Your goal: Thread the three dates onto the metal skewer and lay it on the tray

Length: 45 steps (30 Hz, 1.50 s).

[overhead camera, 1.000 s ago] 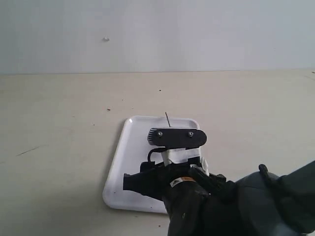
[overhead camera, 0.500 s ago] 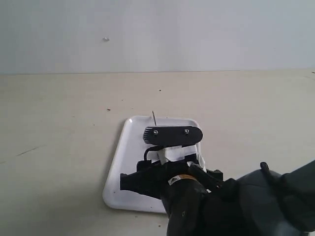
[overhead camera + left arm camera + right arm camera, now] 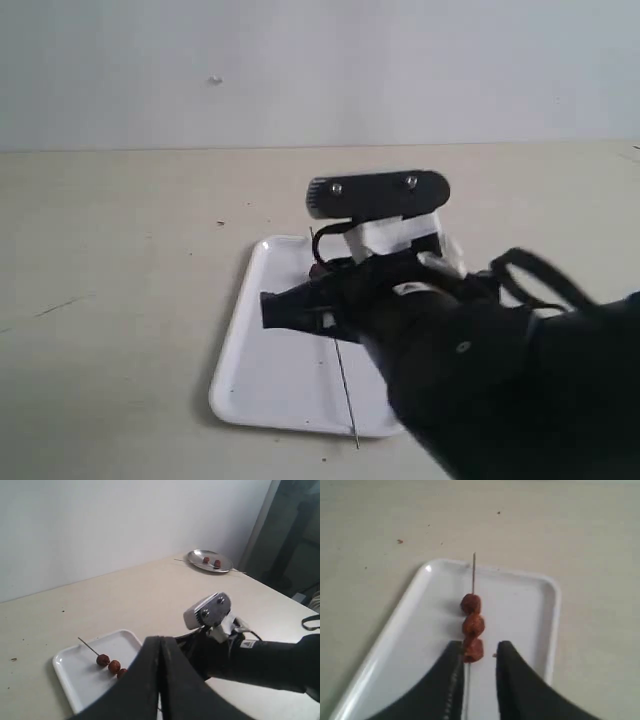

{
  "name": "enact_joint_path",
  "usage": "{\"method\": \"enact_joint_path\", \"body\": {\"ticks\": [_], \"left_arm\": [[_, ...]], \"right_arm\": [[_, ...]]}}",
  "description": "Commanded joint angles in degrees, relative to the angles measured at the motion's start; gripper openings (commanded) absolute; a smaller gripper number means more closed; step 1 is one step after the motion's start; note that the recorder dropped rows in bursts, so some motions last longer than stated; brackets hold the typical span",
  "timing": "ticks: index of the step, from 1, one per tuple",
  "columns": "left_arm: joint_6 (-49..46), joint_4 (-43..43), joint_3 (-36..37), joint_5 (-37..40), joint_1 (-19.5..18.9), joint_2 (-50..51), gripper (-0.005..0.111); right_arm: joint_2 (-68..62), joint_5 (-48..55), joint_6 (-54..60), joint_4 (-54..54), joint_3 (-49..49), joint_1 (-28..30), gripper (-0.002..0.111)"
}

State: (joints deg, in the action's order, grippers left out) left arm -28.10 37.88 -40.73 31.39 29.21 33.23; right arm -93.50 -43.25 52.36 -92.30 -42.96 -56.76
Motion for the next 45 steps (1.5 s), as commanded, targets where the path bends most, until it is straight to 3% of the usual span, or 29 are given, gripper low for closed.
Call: {"method": "enact_joint_path", "body": {"ticks": [1, 5, 9, 11, 30, 34, 37, 42, 45], "left_arm": [[-0.2, -0.5, 0.1, -1.7, 0.0, 0.0, 0.0], [-0.1, -1.3, 1.8, -4.2, 0.0, 1.6, 0.0], [0.1, -1.2, 10.0, -19.3, 0.0, 4.3, 0.0], [0.1, -1.2, 11.7, -22.0, 0.0, 5.0, 0.0], [-1.6, -3.6, 12.2, -22.8, -0.5, 4.8, 0.0], [-1.6, -4.7, 15.4, -25.8, -5.9, 3.4, 0.0], [0.6, -1.0, 22.3, -33.4, -11.1, 0.9, 0.0], [10.0, 0.4, 35.1, -42.3, -17.4, -11.4, 0.0], [10.6, 0.2, 40.7, -43.1, -20.7, -18.5, 0.0]], "right_arm": [[7.0, -7.1, 16.6, -7.6, -0.1, -0.2, 0.0], [12.4, -7.6, 17.7, -7.6, 3.6, -0.2, 0.0], [20.2, -5.8, 20.8, -7.6, 11.7, -0.2, 0.0], [22.3, -7.1, 21.1, -7.6, 13.5, -0.2, 0.0], [25.1, -7.5, 21.0, -7.6, 14.3, -0.2, 0.0], [25.3, -7.5, 21.0, -7.6, 14.3, -0.2, 0.0], [25.3, -7.5, 21.0, -7.6, 14.3, -0.2, 0.0], [25.3, -7.5, 21.0, -7.6, 14.3, -0.2, 0.0], [25.3, -7.5, 21.0, -7.6, 14.3, -0.2, 0.0]]}}
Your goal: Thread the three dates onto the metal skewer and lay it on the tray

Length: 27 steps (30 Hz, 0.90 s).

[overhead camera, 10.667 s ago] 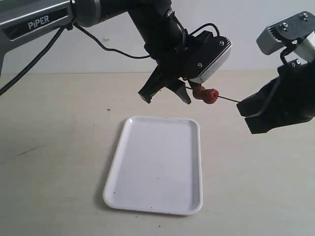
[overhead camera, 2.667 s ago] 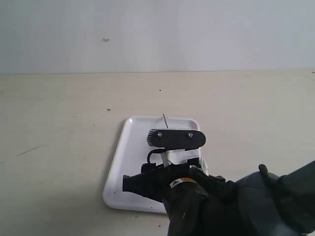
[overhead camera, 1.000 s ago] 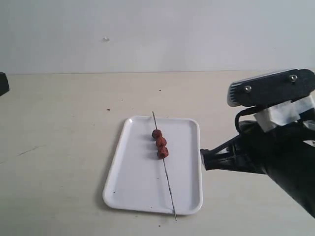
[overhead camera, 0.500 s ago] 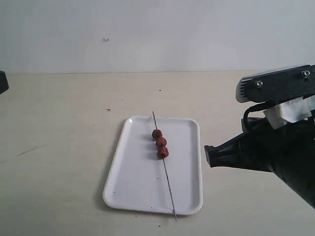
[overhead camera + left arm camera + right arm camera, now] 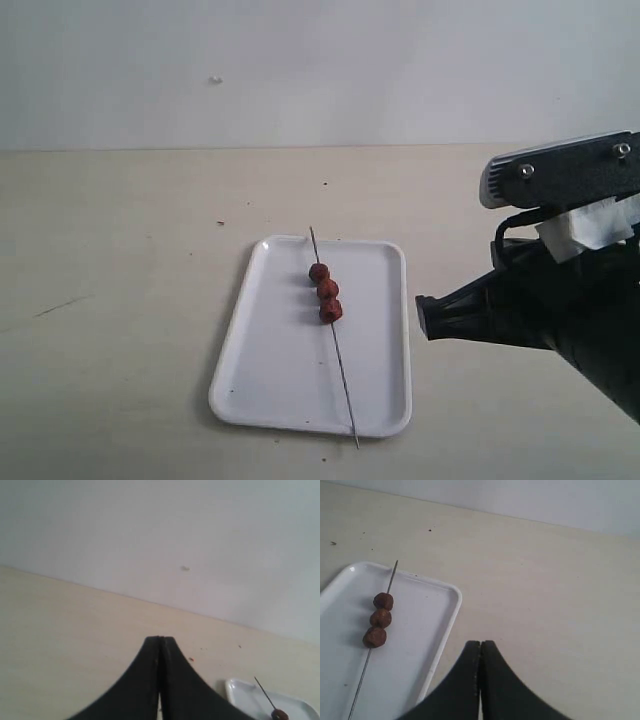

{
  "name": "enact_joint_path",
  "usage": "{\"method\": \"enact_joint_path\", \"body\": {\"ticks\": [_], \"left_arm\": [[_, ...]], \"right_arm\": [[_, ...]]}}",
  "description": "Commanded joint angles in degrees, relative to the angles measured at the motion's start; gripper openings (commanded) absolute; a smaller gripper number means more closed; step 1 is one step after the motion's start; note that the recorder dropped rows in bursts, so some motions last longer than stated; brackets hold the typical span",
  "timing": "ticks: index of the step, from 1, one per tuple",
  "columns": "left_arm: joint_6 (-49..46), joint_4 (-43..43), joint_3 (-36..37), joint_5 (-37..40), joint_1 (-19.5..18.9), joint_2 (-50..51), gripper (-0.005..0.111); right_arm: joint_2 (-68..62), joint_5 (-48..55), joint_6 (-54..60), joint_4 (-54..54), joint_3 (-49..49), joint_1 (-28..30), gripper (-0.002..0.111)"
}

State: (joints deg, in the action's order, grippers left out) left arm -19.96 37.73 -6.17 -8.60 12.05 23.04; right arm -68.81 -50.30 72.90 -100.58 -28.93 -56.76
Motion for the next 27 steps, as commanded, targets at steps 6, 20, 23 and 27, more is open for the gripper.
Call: {"method": "enact_joint_path", "body": {"ticks": [6, 20, 23, 27], "left_arm": [[-2.8, -1.6, 6.2, 8.6, -9.2, -18.0, 0.0], [3.8, -5.1, 6.2, 12.4, -11.5, -22.9, 0.0], [24.1, -22.0, 6.2, 13.8, -11.5, -22.9, 0.0], [29.1, -30.9, 6.2, 16.4, -11.5, -22.9, 0.0]], "right_arm": [[0.6, -0.4, 0.5, 0.6, 0.2, -0.2, 0.0], [0.6, -0.4, 0.5, 0.6, 0.2, -0.2, 0.0], [0.6, -0.4, 0.5, 0.6, 0.2, -0.2, 0.0], [0.6, -0.4, 0.5, 0.6, 0.2, -0.2, 0.0]]}}
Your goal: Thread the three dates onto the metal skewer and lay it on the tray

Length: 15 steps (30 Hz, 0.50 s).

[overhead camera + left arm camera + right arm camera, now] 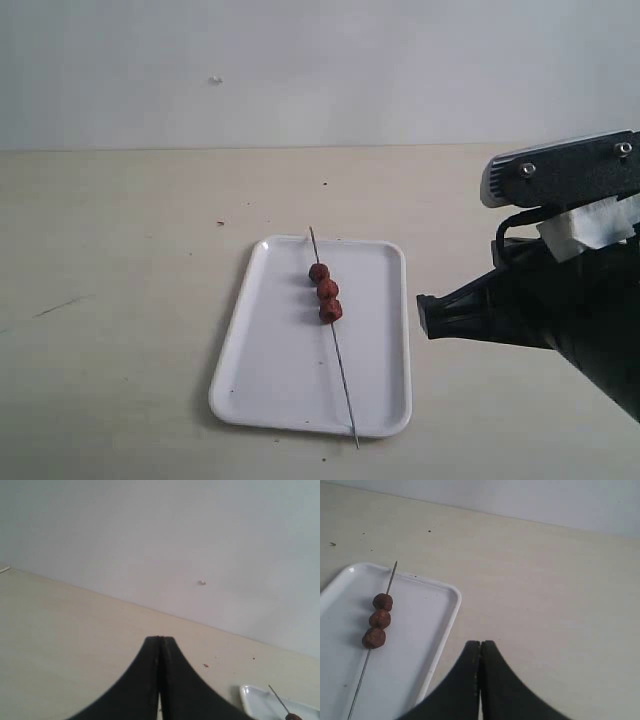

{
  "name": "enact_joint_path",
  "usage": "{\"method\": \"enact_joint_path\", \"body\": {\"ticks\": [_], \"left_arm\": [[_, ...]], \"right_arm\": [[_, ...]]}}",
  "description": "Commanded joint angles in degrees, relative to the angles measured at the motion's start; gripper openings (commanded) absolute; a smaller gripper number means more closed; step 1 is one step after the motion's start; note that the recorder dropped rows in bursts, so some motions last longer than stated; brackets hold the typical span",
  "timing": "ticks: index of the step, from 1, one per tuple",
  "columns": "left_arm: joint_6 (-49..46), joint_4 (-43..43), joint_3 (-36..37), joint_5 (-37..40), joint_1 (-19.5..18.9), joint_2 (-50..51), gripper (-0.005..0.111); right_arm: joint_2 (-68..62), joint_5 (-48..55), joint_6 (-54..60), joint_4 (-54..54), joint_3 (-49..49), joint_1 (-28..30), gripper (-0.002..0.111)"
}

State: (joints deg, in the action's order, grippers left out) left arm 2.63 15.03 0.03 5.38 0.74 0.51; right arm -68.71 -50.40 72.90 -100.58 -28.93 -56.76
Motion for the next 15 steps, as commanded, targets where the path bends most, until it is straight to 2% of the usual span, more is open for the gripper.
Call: {"method": "enact_joint_path", "body": {"ticks": [1, 15], "left_arm": [[6.5, -8.2, 0.0, 2.7, -0.2, -0.3, 0.0], [6.5, -8.2, 0.0, 2.7, -0.2, -0.3, 0.0]], "right_arm": [[0.5, -0.3, 0.5, 0.6, 0.2, -0.2, 0.0], [0.5, -0.3, 0.5, 0.6, 0.2, -0.2, 0.0]]}}
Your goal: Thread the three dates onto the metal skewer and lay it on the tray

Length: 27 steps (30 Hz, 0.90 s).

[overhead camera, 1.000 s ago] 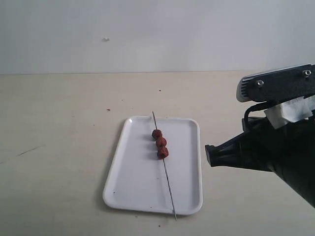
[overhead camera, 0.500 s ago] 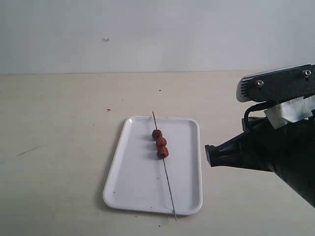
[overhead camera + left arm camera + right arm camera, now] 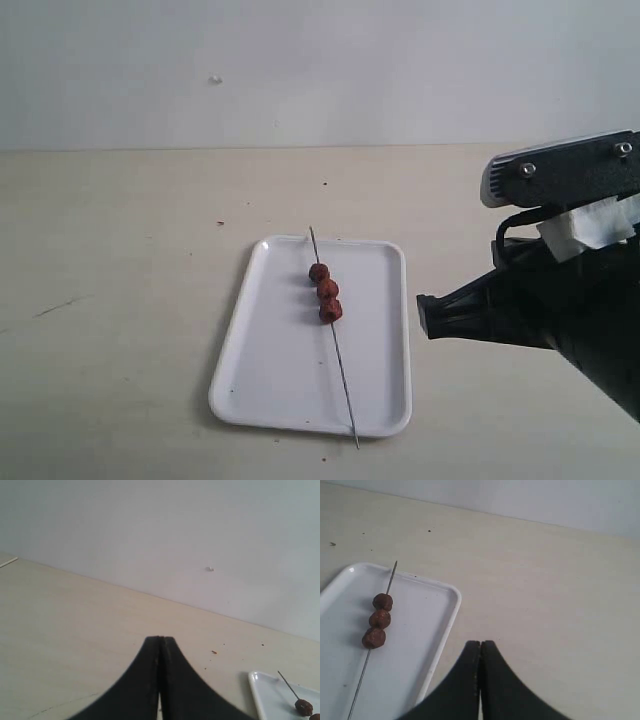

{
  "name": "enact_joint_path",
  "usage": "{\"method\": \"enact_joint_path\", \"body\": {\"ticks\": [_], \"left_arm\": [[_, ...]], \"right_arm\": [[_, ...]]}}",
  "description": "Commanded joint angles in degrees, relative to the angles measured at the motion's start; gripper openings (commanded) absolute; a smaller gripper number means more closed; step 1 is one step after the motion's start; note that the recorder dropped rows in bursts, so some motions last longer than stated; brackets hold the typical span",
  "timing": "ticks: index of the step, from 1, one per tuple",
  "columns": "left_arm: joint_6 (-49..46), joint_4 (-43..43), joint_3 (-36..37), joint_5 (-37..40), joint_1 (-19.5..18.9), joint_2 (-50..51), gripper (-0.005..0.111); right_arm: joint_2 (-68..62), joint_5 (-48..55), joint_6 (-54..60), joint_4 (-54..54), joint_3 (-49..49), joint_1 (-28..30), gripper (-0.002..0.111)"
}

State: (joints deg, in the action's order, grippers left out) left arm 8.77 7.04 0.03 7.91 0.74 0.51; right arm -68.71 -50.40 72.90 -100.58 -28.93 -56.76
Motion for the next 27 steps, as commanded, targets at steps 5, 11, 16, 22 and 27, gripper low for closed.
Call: {"method": "enact_joint_path", "body": {"ticks": [5, 11, 16, 22, 27], "left_arm": [[0.4, -0.2, 0.0, 0.2, -0.2, -0.3, 0.0], [0.4, -0.2, 0.0, 0.2, -0.2, -0.3, 0.0], [0.4, -0.2, 0.0, 0.2, -0.2, -0.3, 0.0], [0.4, -0.2, 0.0, 0.2, -0.2, -0.3, 0.0], [0.4, -0.2, 0.0, 0.2, -0.2, -0.3, 0.0]], "right_arm": [[1.6, -0.3, 1.4, 0.6, 0.2, 0.2, 0.0], [11.4, 5.1, 6.6, 0.6, 1.9, 8.2, 0.0], [21.4, 21.6, 1.0, 7.0, 8.5, 21.9, 0.0], [32.1, 34.2, -9.1, 16.9, 14.8, 36.3, 0.0], [41.1, 40.3, -9.1, 17.0, 18.2, 44.8, 0.0]]}}
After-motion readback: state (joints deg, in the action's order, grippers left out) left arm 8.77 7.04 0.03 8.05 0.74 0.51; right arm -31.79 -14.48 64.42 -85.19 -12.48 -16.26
